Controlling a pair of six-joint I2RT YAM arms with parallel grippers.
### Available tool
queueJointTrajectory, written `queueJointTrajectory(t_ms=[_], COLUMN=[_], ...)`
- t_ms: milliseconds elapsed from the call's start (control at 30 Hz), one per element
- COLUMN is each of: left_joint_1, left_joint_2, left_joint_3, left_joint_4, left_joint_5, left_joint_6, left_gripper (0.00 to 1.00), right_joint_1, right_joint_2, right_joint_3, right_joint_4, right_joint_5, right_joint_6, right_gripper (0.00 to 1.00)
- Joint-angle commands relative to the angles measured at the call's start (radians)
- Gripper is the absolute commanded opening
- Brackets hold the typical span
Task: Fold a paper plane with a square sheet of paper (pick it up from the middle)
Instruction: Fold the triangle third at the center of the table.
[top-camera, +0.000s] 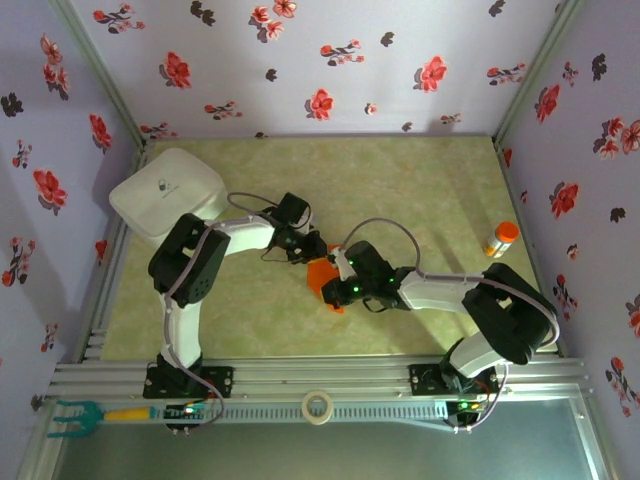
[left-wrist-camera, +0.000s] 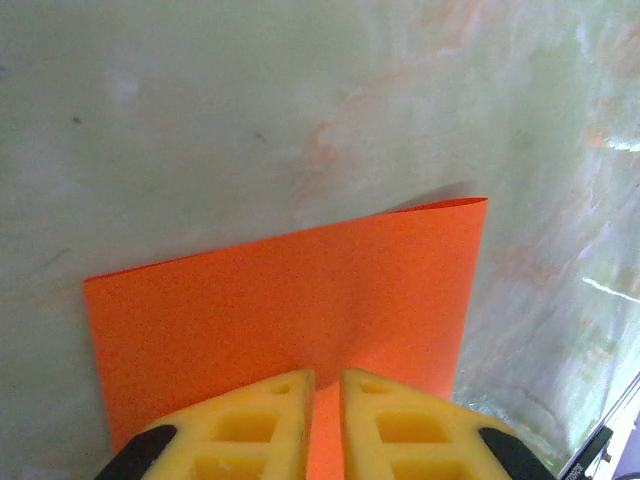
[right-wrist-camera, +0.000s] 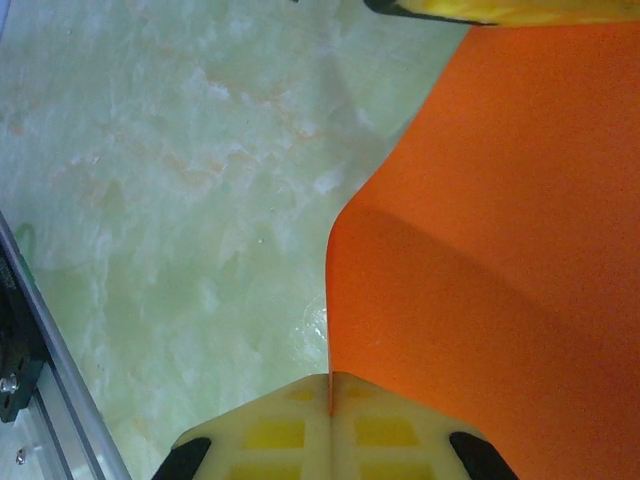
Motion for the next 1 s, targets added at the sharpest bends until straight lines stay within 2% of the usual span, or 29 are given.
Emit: queueJointTrajectory(t_ms=[0, 400, 767, 967], left_joint_1=[-0.005, -0.005, -0.004, -0.005], left_joint_2=[0.019, 0.006, -0.003, -0.006], left_joint_3=[-0.035, -0.038, -0.029, -0.029], left_joint_4=[-0.027, -0.029, -0.035, -0.040], left_joint_5=[-0.033, -0.037, -0.038, -0.039], left_joint_6=[0.021, 0.015, 0.015, 0.017], left_gripper=[0.16, 0.16, 0.16, 0.16], right_joint_1=[-0.017, -0.046, -0.047, -0.047], right_joint_2=[0.011, 0.023, 0.044, 0.053], right_joint_3=[0.000, 0.019, 0.076, 0.087], right_joint_4=[0.003, -0.059, -0.153, -0.166], right_joint_5=[0.033, 0.086, 0.185, 0.181], right_joint_6=[0.020, 0.015, -0.005, -0.013], right_gripper=[0.04, 0.04, 0.04, 0.04])
